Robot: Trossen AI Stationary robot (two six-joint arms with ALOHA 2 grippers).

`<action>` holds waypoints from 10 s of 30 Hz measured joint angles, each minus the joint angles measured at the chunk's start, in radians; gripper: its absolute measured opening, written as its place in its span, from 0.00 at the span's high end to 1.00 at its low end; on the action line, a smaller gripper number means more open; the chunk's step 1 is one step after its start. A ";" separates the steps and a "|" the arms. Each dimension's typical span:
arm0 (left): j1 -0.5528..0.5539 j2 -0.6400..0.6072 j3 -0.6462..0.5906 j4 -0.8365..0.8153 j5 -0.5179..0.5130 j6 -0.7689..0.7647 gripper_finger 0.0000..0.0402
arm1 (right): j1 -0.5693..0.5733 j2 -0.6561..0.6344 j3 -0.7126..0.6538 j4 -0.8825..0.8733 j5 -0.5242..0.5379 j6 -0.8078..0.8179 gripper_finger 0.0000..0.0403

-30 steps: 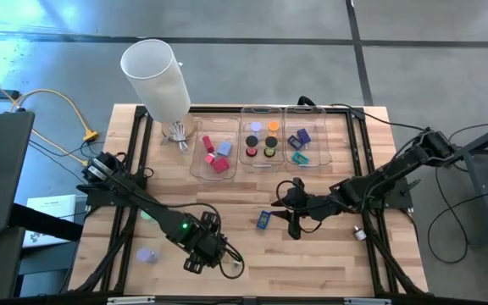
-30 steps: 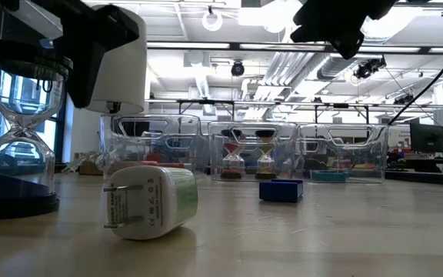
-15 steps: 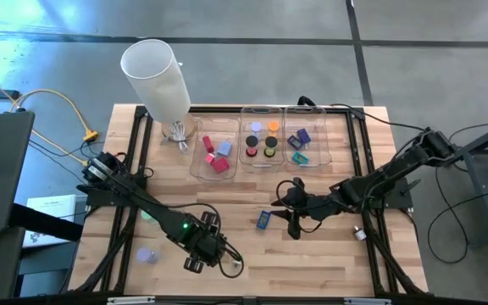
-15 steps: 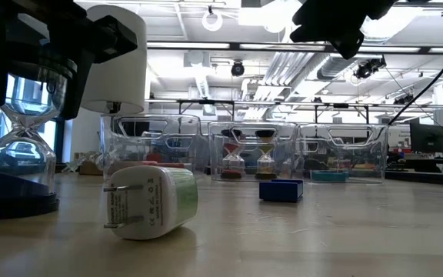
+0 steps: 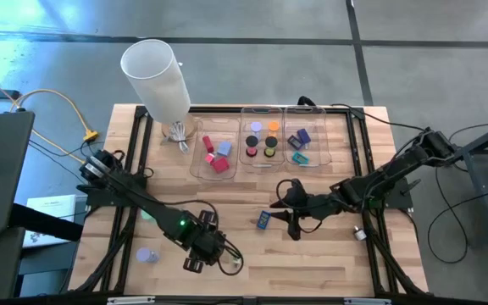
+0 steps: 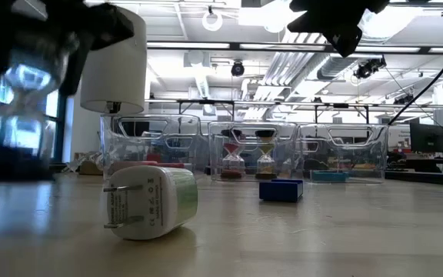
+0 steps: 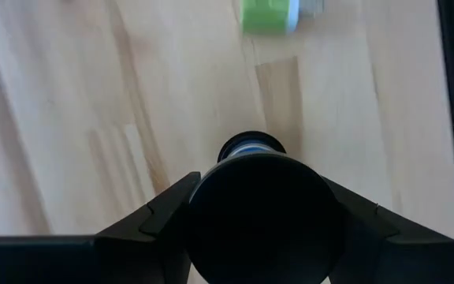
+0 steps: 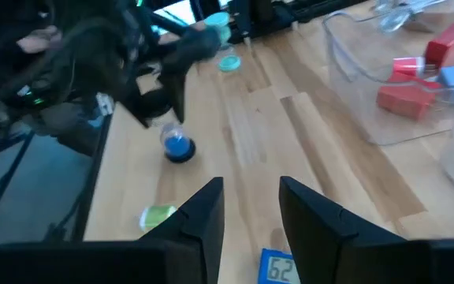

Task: Pick & Place Office items
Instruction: Put the blue hourglass into the middle transparent bin, then put the blue digital clock into the right transparent bin

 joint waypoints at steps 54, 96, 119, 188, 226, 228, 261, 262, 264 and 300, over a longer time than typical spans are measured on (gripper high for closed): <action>0.734 0.158 0.397 0.122 -0.062 0.320 0.51 | 0.227 -0.003 0.000 -0.121 0.138 0.036 0.72; 0.790 0.315 0.397 0.106 0.020 0.329 0.48 | 0.227 -0.003 0.000 -0.181 0.147 0.034 0.72; 0.800 0.363 0.398 0.152 0.050 0.312 0.48 | 0.227 -0.003 0.000 -0.229 0.146 0.055 0.72; 0.484 0.000 0.389 -0.504 0.113 0.106 0.23 | 0.227 -0.002 -0.001 -0.252 0.089 0.052 0.72; 0.136 -0.044 0.136 -0.325 0.146 0.007 0.23 | 0.128 -0.002 -0.001 0.030 -0.054 -0.529 0.38; 0.122 -0.059 0.136 -0.295 0.145 -0.001 0.23 | 0.096 -0.002 0.002 0.039 -0.101 -0.575 0.36; 0.253 -0.406 -0.375 0.279 0.280 0.091 0.23 | -0.099 0.507 0.459 -0.585 -0.289 -0.976 0.37; 0.248 -0.406 -0.374 0.288 0.282 0.091 0.23 | -0.106 0.517 0.461 -0.582 -0.308 -0.988 0.37; 0.233 -0.406 -0.374 0.298 0.284 0.092 0.23 | -0.120 0.533 0.460 -0.573 -0.334 -1.001 0.37; 0.141 -0.406 -0.374 0.379 0.278 0.089 0.23 | -0.173 0.654 0.462 -0.567 -0.341 -1.094 0.40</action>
